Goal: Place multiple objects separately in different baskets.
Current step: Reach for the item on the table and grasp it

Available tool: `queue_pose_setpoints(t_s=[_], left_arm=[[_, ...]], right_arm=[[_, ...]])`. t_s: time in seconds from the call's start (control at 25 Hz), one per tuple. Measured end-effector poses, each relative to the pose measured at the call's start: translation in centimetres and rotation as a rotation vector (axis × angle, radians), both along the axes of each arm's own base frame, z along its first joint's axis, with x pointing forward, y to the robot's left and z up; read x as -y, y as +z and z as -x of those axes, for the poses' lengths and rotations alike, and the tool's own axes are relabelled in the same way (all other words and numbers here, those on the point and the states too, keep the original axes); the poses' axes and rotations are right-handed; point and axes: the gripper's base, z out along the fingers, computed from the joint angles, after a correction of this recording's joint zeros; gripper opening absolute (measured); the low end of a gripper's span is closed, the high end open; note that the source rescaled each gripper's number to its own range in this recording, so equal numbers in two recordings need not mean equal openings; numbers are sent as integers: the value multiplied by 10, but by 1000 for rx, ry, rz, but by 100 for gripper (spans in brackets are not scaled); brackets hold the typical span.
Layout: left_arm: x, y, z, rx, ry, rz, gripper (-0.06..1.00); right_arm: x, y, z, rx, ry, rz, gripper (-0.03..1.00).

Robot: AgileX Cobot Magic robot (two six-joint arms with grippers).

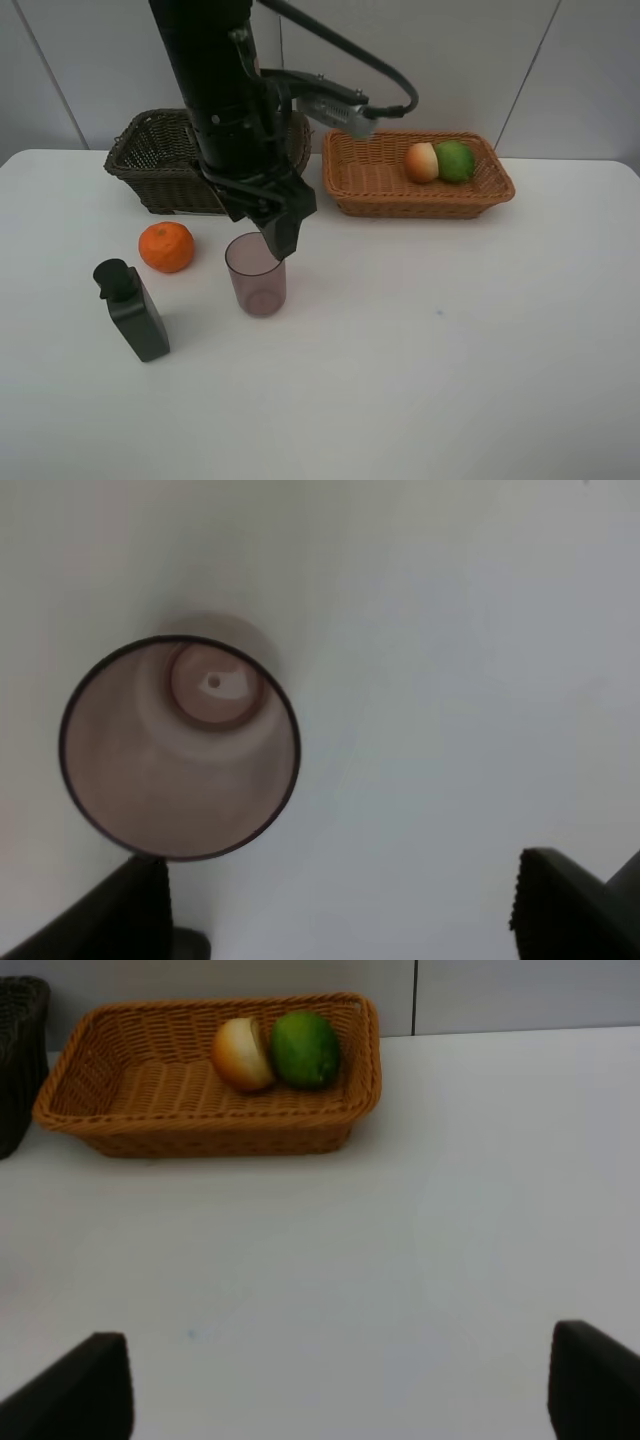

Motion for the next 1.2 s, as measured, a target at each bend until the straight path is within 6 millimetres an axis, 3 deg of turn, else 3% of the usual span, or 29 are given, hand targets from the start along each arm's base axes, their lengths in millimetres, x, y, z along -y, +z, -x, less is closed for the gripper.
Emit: queue_pose_setpoints(t_s=[0.4,1.2], left_arm=[[6,-26,-6,-30,-8,-63,89],[19,-55,-8,-27,-35,-111,89]], right_arm=[[0,0,0,0,0,0,90],[0,0,0,0,1,-1,90]])
